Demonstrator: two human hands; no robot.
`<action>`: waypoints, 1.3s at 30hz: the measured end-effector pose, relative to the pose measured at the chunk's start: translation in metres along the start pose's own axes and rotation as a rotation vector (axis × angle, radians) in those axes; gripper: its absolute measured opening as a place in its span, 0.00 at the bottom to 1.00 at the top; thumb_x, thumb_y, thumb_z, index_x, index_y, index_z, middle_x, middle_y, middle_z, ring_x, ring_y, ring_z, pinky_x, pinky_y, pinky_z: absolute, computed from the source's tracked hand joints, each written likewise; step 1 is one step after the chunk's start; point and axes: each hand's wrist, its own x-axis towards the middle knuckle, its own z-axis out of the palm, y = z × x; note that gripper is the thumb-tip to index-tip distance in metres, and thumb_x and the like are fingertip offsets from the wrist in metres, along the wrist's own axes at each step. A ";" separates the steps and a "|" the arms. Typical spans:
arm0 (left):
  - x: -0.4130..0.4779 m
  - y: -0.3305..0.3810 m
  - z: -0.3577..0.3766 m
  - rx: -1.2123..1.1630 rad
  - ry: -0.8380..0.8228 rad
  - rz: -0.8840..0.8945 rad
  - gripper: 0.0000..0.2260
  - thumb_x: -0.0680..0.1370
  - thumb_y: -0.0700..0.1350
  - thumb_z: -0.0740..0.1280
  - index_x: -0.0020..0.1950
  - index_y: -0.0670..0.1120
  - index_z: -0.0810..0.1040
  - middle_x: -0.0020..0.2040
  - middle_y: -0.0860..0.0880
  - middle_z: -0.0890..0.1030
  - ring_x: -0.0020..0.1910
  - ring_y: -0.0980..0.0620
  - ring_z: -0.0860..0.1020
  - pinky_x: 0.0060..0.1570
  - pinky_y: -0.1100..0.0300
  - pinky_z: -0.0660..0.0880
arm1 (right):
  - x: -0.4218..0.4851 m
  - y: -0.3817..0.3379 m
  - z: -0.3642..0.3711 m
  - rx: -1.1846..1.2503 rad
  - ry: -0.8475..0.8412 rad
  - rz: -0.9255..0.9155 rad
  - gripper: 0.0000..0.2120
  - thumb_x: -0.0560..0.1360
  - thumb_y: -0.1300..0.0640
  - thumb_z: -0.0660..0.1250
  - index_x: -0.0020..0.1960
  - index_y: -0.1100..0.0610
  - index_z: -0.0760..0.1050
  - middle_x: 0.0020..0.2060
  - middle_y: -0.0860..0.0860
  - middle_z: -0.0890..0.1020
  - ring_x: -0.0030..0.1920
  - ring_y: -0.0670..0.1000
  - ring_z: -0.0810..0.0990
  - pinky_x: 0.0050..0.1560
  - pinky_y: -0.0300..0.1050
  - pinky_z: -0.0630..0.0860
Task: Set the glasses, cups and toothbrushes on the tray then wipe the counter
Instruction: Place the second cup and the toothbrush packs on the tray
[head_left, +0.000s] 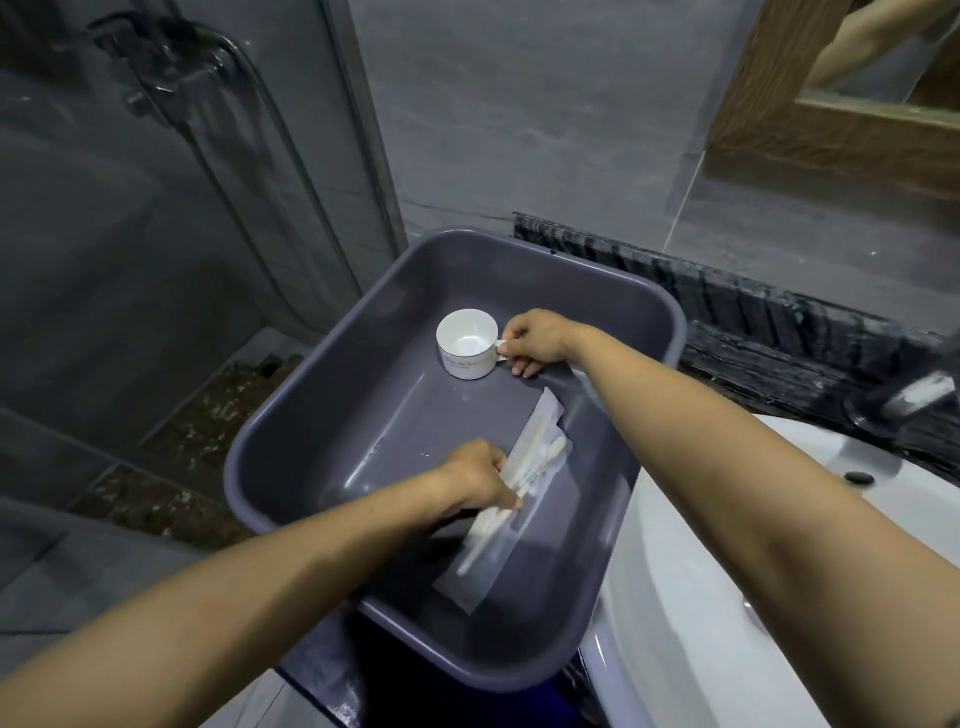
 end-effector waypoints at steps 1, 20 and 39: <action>0.001 -0.001 -0.001 -0.036 -0.014 -0.006 0.09 0.66 0.43 0.75 0.42 0.46 0.77 0.41 0.49 0.76 0.40 0.51 0.73 0.41 0.62 0.68 | -0.001 0.000 0.000 0.030 -0.014 0.001 0.10 0.78 0.63 0.63 0.38 0.59 0.71 0.33 0.56 0.76 0.34 0.50 0.78 0.35 0.40 0.79; -0.005 -0.007 -0.034 -0.556 -0.235 -0.046 0.08 0.70 0.31 0.69 0.43 0.43 0.79 0.32 0.51 0.83 0.33 0.54 0.81 0.43 0.61 0.79 | -0.063 -0.008 -0.037 0.356 -0.020 -0.073 0.08 0.77 0.64 0.63 0.39 0.59 0.75 0.37 0.54 0.79 0.34 0.47 0.78 0.37 0.34 0.80; -0.052 0.065 -0.073 -0.694 -0.238 0.195 0.05 0.72 0.34 0.69 0.45 0.42 0.80 0.33 0.49 0.84 0.34 0.53 0.82 0.31 0.63 0.79 | -0.256 -0.026 -0.059 0.345 0.644 -0.257 0.06 0.77 0.61 0.64 0.43 0.61 0.76 0.34 0.53 0.78 0.35 0.47 0.77 0.39 0.37 0.78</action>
